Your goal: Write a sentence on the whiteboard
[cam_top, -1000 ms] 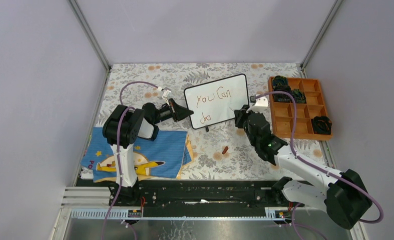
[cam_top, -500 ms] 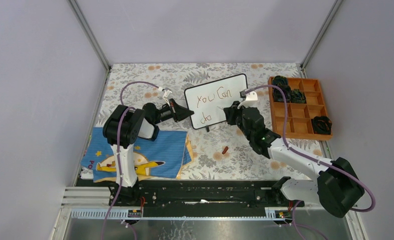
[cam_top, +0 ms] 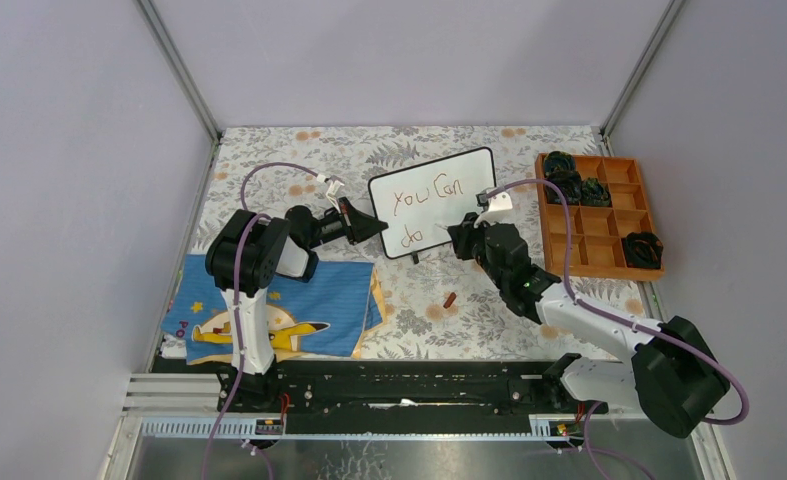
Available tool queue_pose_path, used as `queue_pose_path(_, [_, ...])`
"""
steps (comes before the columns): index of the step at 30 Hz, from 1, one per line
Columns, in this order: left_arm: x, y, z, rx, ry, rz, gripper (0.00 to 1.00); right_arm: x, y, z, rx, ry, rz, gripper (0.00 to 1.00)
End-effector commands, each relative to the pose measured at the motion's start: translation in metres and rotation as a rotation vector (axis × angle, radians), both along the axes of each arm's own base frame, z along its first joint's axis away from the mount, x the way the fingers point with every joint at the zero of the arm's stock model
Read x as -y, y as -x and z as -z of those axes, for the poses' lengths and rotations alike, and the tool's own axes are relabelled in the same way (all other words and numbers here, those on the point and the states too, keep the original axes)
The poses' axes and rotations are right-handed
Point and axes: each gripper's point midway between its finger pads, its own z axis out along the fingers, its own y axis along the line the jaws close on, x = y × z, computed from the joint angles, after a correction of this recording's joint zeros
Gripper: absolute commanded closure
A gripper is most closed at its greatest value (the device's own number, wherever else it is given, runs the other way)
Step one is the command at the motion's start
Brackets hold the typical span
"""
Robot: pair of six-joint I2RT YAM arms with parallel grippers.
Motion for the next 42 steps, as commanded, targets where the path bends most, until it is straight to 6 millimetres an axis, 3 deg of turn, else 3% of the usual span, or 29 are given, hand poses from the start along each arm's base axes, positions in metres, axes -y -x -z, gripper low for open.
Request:
queue_pose_path(1, [0.006, 0.009, 0.016, -0.031, -0.039, 0.026, 1.0, -0.005, -0.001, -0.013, 0.046, -0.026, -0.022, 1.0])
queue_pose_path(17, [0.004, 0.011, 0.015, -0.033, -0.088, 0.029, 1.0, 0.003, -0.008, -0.008, 0.056, -0.006, 0.045, 1.0])
queue_pose_path(32, [0.004, 0.011, 0.022, -0.057, -0.101, 0.032, 1.0, -0.021, -0.014, -0.006, 0.065, 0.004, 0.016, 1.0])
queue_pose_path(42, [0.003, 0.011, 0.029, -0.066, -0.116, 0.025, 1.0, -0.019, -0.025, -0.007, 0.079, 0.011, 0.069, 1.0])
